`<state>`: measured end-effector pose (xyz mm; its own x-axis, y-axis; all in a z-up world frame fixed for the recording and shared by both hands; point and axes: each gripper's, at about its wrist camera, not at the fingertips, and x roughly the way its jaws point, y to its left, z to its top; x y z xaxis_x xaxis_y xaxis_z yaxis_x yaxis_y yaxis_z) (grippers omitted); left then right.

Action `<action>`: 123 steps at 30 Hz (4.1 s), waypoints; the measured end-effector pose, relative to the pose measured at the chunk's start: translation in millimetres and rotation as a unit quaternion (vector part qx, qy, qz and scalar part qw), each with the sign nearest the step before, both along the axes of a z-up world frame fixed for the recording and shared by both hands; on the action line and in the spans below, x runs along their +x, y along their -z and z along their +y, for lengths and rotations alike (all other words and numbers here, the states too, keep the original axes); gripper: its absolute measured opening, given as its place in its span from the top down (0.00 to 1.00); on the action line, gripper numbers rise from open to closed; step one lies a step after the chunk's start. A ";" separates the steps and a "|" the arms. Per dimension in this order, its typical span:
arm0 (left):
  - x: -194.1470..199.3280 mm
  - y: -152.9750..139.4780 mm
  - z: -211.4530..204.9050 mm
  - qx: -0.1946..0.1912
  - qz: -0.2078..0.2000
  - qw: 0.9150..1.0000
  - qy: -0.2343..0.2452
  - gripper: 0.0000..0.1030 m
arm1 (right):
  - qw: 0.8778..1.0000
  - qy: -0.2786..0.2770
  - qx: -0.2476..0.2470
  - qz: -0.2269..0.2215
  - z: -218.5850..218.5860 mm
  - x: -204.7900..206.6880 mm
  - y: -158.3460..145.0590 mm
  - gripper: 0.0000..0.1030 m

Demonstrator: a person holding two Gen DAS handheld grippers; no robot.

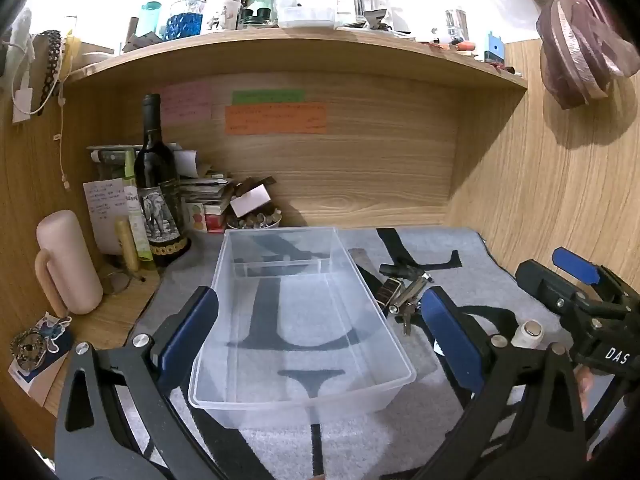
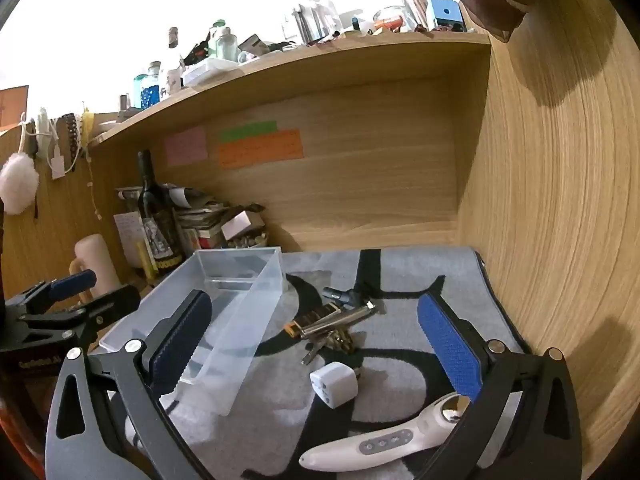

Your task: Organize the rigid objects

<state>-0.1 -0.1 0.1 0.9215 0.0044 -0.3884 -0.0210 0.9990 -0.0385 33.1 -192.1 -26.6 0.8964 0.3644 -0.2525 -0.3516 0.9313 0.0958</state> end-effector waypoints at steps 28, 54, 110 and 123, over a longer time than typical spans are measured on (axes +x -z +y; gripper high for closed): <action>-0.8 -2.0 0.9 0.000 -0.004 1.000 0.002 0.00 | 1.000 -0.005 -0.012 -0.014 8.2 -5.5 -6.9 0.00; -4.8 0.2 1.3 -0.004 -0.005 1.000 0.002 0.00 | 1.000 -0.006 -0.016 -0.012 10.2 -5.7 -6.0 0.00; 31.4 22.3 67.7 -0.028 0.090 0.995 -0.026 0.43 | 0.995 0.065 -0.065 0.024 -6.7 6.7 12.0 0.07; 87.9 65.4 107.4 -0.059 0.241 0.968 0.017 0.82 | 0.980 0.120 -0.069 0.141 -40.4 23.7 57.2 0.21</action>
